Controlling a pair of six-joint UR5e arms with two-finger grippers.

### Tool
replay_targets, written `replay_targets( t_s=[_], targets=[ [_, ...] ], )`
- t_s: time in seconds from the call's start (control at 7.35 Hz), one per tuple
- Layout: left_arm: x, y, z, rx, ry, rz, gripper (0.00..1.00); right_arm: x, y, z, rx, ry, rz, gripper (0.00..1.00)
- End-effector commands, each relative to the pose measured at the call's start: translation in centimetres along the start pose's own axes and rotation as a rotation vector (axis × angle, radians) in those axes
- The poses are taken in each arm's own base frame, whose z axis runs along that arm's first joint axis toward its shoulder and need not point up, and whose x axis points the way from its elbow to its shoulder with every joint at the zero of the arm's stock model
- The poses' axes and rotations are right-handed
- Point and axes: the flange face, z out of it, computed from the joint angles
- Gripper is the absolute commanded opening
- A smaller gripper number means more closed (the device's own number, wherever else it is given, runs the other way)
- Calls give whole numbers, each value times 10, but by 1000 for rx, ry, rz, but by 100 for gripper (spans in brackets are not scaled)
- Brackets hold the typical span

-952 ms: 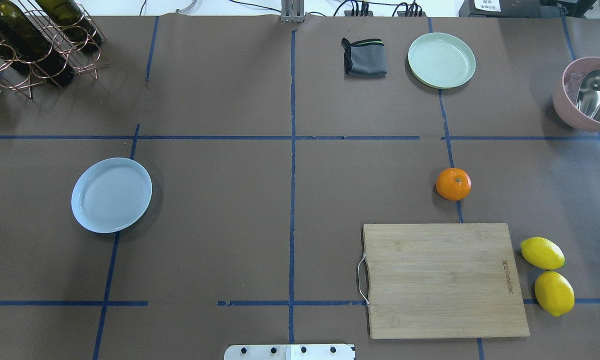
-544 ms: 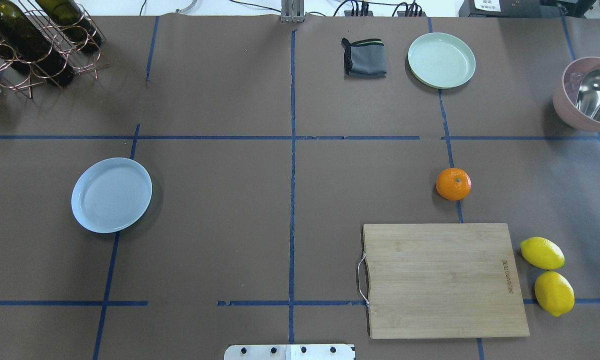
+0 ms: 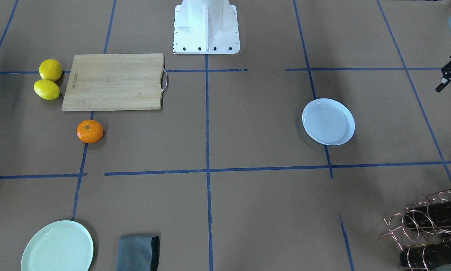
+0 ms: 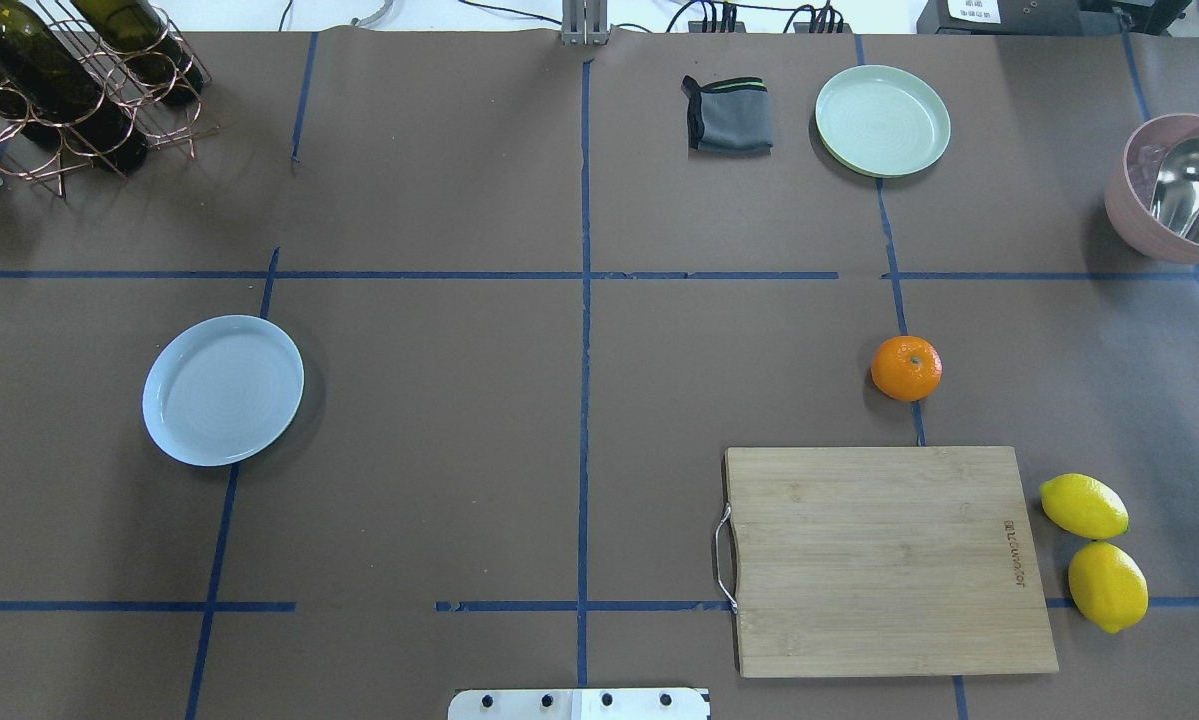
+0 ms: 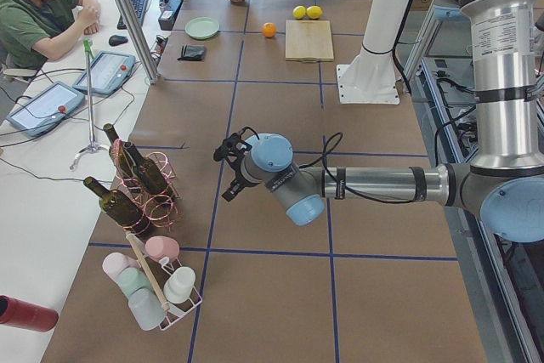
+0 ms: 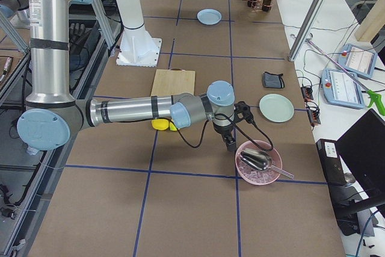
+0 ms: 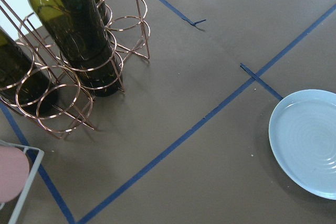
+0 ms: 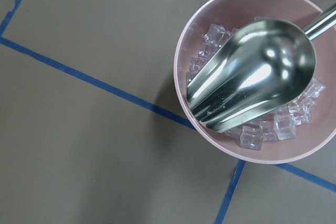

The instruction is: Pick orange to plate

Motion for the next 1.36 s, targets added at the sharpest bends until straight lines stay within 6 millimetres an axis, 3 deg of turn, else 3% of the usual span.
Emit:
replay_targets(
  t_s=[0.0,0.14,0.41,0.54,0.95,1.09,1.22],
  targets=[
    [65,15,75,18,-26,-272,82,3,7,4,-11,-1,10,100],
    [88,23,101,32,-44,-386,68,3,9,4,-13,-1,12,100],
    [136,38,153,24,-60,-463,65,4,9,5,-14,-1,13,100],
    [143,43,163,20,-65,-463,65,4,10,5,-14,-1,13,100],
    [153,48,192,16,-78,-486,52,5,13,6,-19,-2,15,100],
    [152,48,194,15,-79,-486,41,5,13,6,-19,-2,17,100],
    [153,47,194,16,-78,-487,10,5,13,6,-19,-2,15,100]
  ],
)
